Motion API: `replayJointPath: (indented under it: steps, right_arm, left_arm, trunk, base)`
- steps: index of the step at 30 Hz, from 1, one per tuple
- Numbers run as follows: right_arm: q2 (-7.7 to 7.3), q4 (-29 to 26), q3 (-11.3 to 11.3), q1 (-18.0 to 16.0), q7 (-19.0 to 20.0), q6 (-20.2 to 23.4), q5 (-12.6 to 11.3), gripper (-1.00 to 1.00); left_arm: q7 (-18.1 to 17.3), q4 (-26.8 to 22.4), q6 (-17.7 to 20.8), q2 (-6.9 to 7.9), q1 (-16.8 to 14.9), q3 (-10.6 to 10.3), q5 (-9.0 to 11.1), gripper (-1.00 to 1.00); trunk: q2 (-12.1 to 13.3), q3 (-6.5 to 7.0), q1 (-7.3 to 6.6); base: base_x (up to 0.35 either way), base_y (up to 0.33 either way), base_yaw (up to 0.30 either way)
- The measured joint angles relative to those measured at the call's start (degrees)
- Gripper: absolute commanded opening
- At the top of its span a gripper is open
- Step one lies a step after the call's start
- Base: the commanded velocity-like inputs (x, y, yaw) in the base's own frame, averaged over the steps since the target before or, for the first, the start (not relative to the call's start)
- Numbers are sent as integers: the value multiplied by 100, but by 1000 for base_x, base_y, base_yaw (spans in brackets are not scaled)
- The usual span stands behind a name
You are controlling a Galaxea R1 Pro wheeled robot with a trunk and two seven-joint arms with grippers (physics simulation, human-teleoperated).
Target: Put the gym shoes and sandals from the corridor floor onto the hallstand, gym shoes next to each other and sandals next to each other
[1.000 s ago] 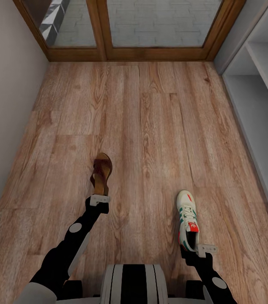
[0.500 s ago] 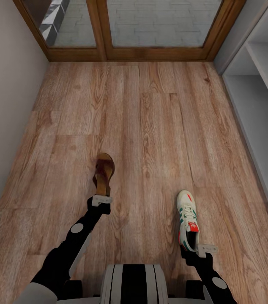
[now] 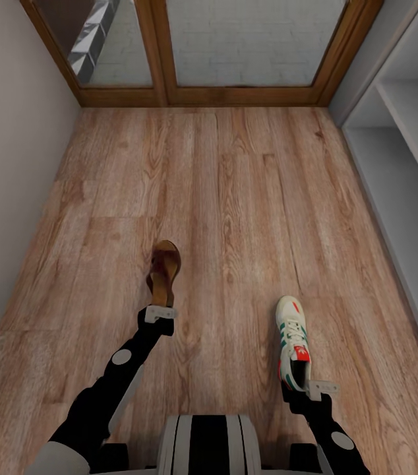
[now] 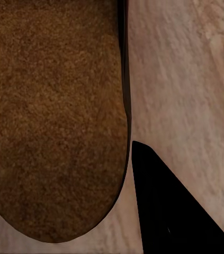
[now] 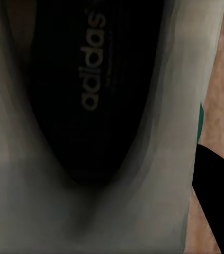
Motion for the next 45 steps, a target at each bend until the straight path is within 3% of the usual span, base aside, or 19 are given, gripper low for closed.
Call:
replayJointPath:
  steps: [9, 13, 17, 18, 21, 23, 41, 42, 45]
  right_arm:
    - [-2, -918, -2, 1, 11, 96, 0, -100]
    - [-3, -1539, 14, 3, 2, 527, 14, -100]
    - [1, -2600, 17, 3, 10, 1640, 27, -100]
    - [1, -3013, 21, 10, 14, 2357, 19, -100]
    - [2, -3191, 37, 14, 16, 3250, 15, -100]
    - [2, -3213, 43, 14, 19, 3422, 14, -100]
    - [15, -3229, 78, 85, 40, 3599, -9, -100]
    - [20, -3227, 190, 92, 49, 3592, -45, -100]
    - [21, -3230, 247, 93, 49, 3591, -18, -100]
  left_arm:
    - [-6, 4, 18, 11, 0, 7, -2, -100]
    - [-8, 4, 29, 10, 0, 1, 4, -100]
    - [-8, -1, 55, 2, 0, -8, 11, -100]
    - [-7, -11, 359, -3, 1, -11, 15, -100]
    - [-6, -272, 929, -2, 0, -14, 15, -100]
    - [-5, -372, 1030, 5, 2, -14, 20, -100]
    - [3, -528, 1150, 9, 51, -23, 27, -100]
    - [3, -535, 1158, 4, 53, -31, 38, -100]
    - [3, -538, 1160, 4, 53, -31, 36, -100]
  trunk:
    - [12, 200, -23]
    - [18, 288, -34]
    - [23, 377, -44]
    - [24, 399, -46]
    - [28, 466, -54]
    - [31, 510, -59]
    - [55, 909, -106]
    - [56, 931, -108]
    - [60, 998, -116]
  base:
    - [0, 0, 0]
    - [0, 0, 0]
    - [0, 0, 0]
    - [0, 0, 0]
    - [0, 0, 0]
    - [0, 0, 0]
    - [0, 0, 0]
    - [0, 0, 0]
    - [0, 0, -8]
